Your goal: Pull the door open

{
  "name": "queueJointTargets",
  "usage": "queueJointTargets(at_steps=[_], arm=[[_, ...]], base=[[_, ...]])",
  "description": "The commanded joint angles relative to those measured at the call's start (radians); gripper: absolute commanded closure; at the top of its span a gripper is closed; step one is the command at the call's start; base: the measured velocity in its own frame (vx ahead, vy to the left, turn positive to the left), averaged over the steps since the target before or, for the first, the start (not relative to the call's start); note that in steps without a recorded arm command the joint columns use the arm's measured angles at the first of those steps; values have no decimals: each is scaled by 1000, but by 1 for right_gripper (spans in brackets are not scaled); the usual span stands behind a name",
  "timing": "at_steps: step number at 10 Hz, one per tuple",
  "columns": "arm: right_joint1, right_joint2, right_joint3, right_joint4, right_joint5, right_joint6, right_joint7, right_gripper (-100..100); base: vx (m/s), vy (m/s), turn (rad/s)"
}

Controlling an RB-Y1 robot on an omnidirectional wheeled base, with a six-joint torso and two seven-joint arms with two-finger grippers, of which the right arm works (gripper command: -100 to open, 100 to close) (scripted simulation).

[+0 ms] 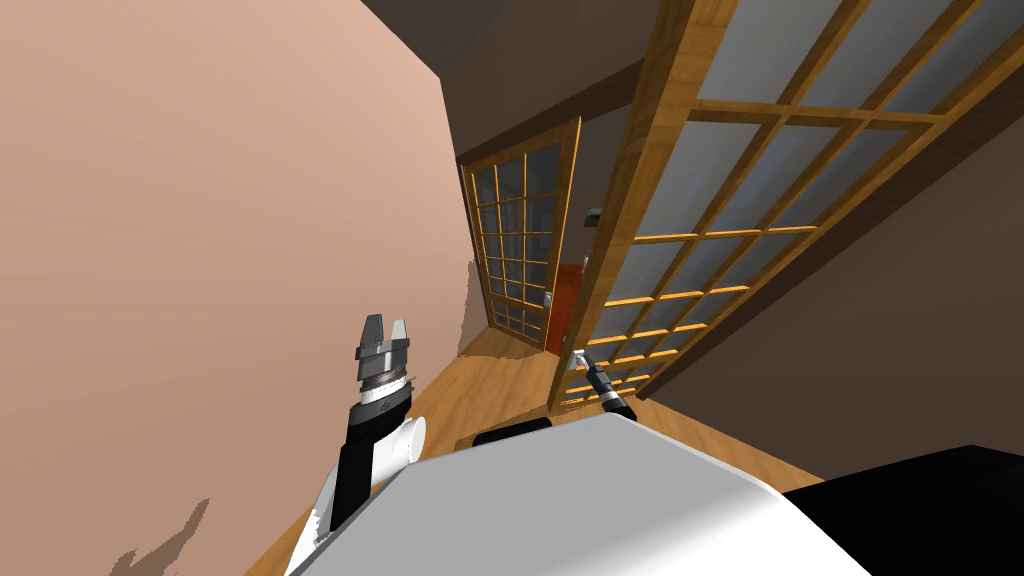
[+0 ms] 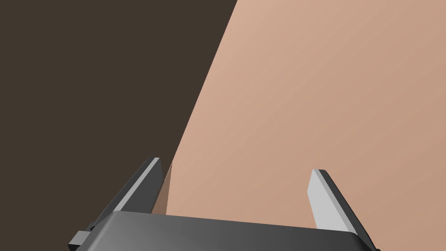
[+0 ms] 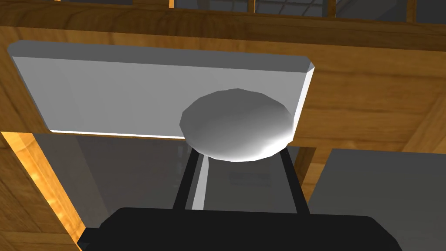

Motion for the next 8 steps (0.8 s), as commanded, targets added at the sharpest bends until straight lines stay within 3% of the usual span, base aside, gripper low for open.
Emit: queueJointTargets(at_steps=[1,8], arm=[[-18,12,21,16,-8,0,-50,100],[-46,13,53,27,-59,18,-225,100]], base=[[-54,-20,39],[-44,-20,47]])
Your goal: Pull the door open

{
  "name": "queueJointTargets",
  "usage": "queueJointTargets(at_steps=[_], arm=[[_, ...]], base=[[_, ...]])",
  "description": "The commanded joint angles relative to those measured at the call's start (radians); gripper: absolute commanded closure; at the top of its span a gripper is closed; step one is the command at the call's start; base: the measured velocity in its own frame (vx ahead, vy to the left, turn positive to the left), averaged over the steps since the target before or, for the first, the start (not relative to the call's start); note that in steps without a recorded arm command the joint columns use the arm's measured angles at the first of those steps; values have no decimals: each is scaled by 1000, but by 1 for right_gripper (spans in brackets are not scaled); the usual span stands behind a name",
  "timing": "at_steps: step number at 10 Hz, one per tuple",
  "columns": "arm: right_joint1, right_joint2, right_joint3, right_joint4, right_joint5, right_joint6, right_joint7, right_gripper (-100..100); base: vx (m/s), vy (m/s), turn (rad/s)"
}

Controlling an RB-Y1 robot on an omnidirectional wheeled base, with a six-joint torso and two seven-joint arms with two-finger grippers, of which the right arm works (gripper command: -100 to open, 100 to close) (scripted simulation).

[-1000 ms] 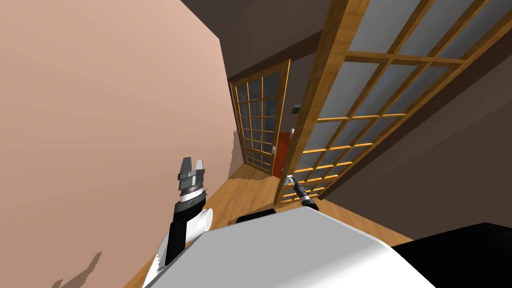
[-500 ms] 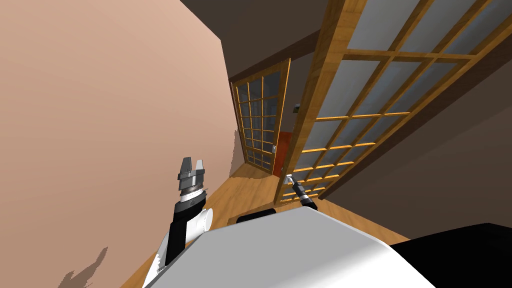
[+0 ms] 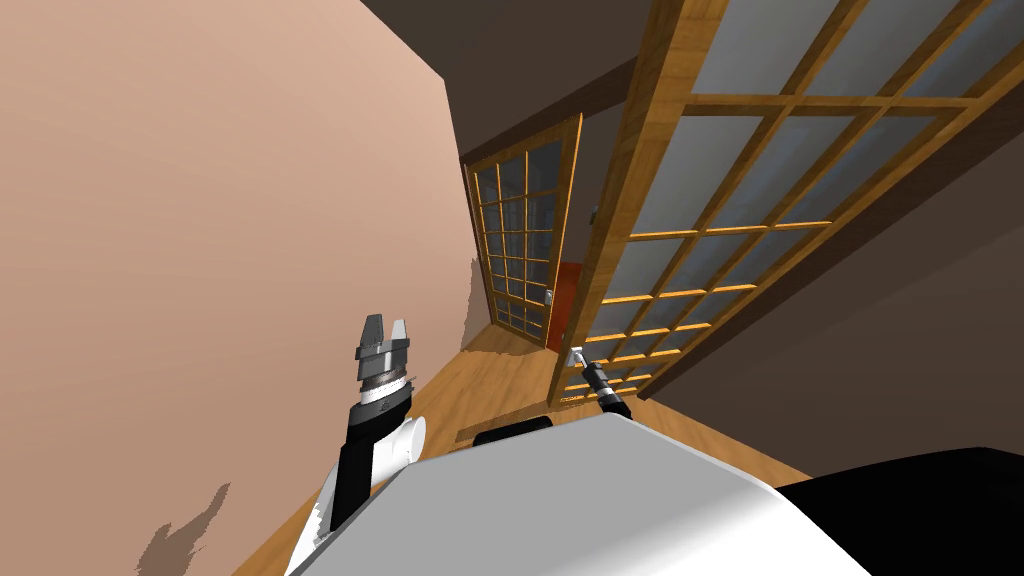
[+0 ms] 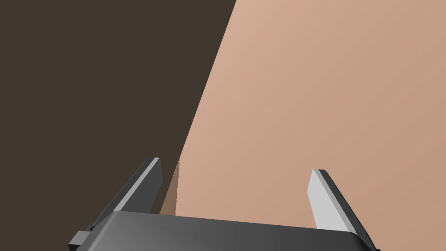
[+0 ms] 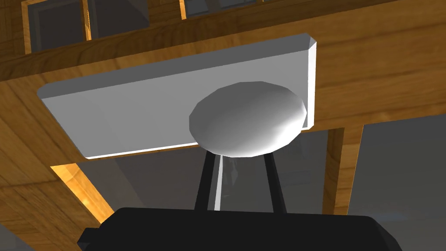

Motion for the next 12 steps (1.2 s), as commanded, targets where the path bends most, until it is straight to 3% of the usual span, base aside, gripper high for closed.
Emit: queueJointTargets(at_steps=[1,3,5,8,10,11,12], arm=[[-10,11,20,-6,-9,-1,-50,100],[-17,11,28,-3,-22,4,-99,100],[-17,11,28,-3,-22,4,-99,100],[-30,12,44,2,-46,13,-182,100],[-30,12,44,2,-46,13,-182,100],[-37,12,51,5,-58,18,-223,100],[-37,12,51,5,-58,18,-223,100]], base=[[-34,-15,57],[-35,-12,33],[-25,-9,16],[-43,-17,51],[-9,-5,-4],[-18,-2,44],[-25,-10,12]])
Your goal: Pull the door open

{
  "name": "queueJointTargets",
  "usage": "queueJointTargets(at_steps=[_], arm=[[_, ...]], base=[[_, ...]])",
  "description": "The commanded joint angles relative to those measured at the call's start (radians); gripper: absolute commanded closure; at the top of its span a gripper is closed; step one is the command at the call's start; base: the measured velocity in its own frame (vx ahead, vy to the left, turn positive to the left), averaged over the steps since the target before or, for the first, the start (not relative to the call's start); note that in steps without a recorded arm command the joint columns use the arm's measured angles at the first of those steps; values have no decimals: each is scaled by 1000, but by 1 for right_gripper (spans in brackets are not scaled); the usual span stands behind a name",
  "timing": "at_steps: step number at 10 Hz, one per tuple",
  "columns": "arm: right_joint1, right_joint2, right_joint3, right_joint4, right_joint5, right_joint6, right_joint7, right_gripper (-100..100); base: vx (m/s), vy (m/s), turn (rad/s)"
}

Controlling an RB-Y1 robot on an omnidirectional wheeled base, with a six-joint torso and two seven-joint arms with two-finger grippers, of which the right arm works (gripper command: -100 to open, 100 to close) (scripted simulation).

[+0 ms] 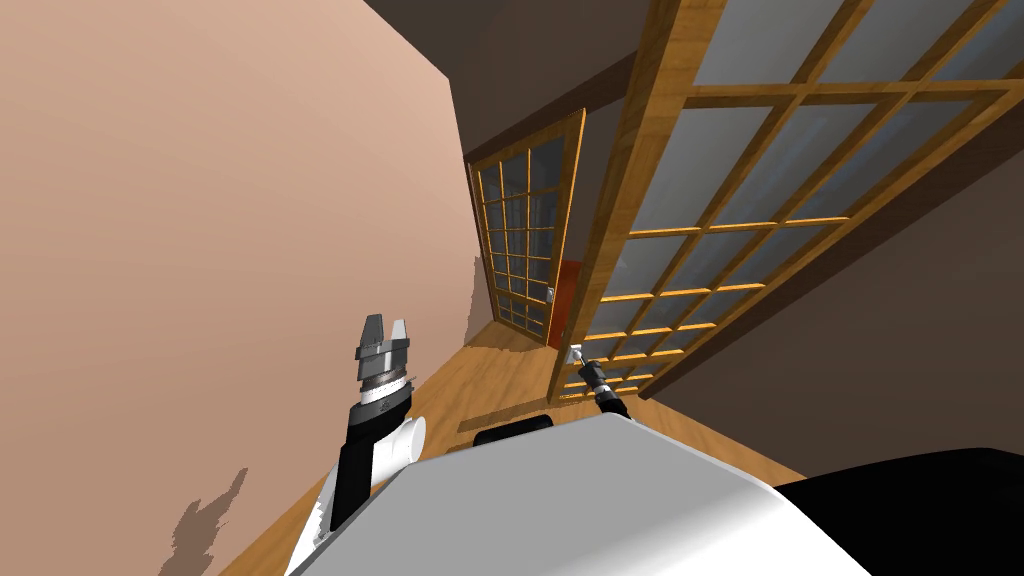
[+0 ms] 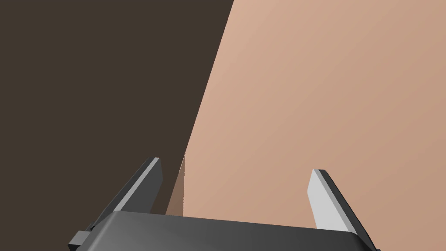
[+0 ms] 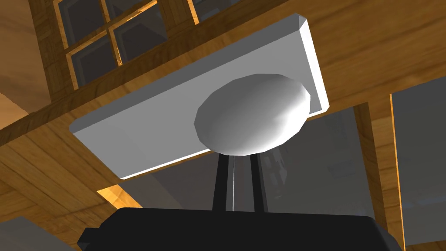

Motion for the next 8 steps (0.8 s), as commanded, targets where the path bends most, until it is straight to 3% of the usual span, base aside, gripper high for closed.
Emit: queueJointTargets(at_steps=[1,3,4,8], arm=[[-27,12,11,26,5,-31,-9,100],[-40,13,27,31,-20,-22,-75,100],[-13,7,17,9,-33,3,-88,-100],[-9,19,29,-23,-71,26,-189,-100]], base=[[-18,-9,-6],[-41,-18,71],[-57,-25,32],[-75,-19,20]])
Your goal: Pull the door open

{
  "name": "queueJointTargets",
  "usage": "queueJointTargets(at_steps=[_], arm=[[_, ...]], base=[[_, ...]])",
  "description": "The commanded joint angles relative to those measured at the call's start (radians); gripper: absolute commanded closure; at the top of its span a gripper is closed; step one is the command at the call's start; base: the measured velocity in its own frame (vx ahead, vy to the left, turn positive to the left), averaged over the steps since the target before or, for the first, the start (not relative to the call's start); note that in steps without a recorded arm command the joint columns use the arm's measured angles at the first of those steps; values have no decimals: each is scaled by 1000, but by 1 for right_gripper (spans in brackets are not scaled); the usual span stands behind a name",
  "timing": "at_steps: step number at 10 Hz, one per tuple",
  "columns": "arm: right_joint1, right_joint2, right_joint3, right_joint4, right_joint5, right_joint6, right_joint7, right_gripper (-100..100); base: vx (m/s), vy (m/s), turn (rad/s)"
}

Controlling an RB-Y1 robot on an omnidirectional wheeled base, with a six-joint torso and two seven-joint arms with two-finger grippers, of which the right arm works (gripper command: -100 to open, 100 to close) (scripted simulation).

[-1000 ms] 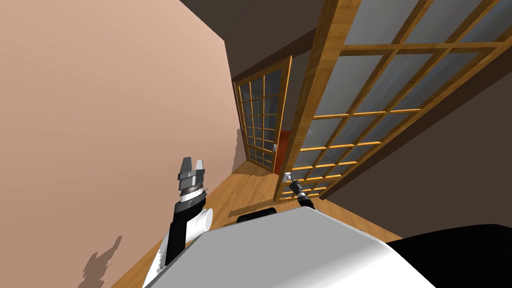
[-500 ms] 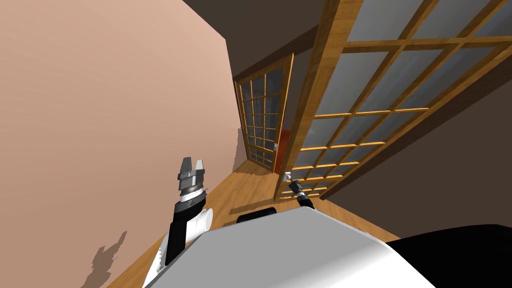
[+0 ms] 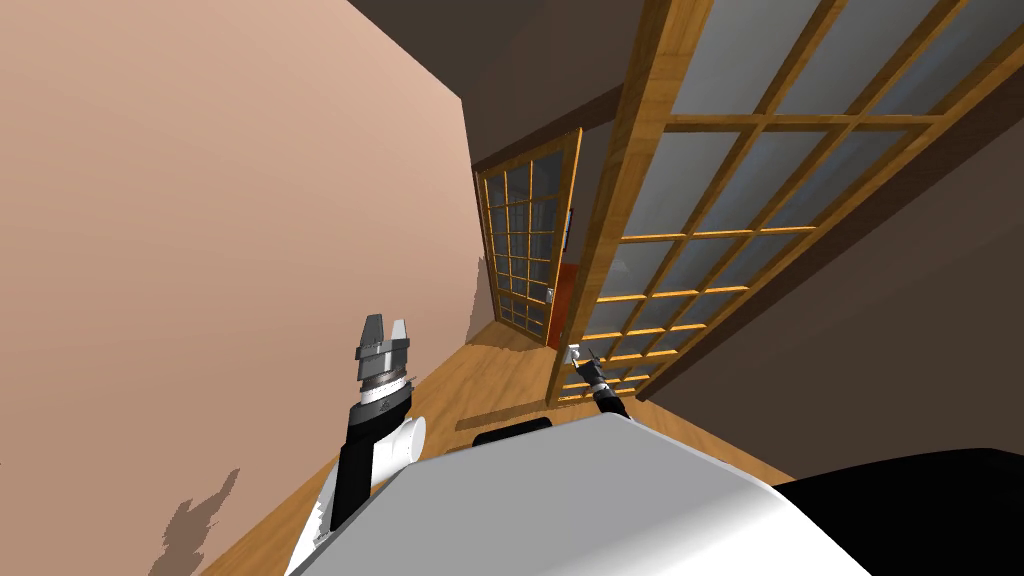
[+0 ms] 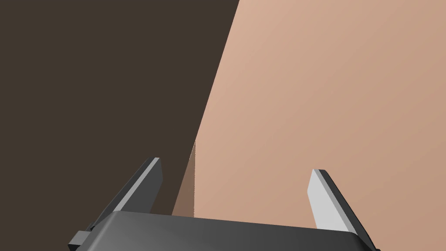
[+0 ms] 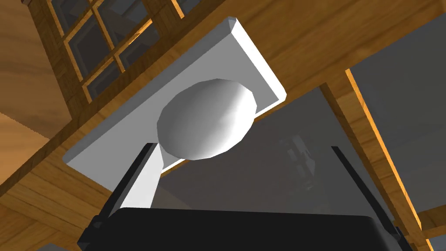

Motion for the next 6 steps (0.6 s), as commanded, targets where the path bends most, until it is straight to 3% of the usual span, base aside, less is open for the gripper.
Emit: queueJointTargets(at_steps=[1,6], arm=[[0,18,16,-20,-15,13,-50,-100],[5,31,29,-55,-56,38,-161,-100]], base=[[-124,22,99],[-68,3,28]])
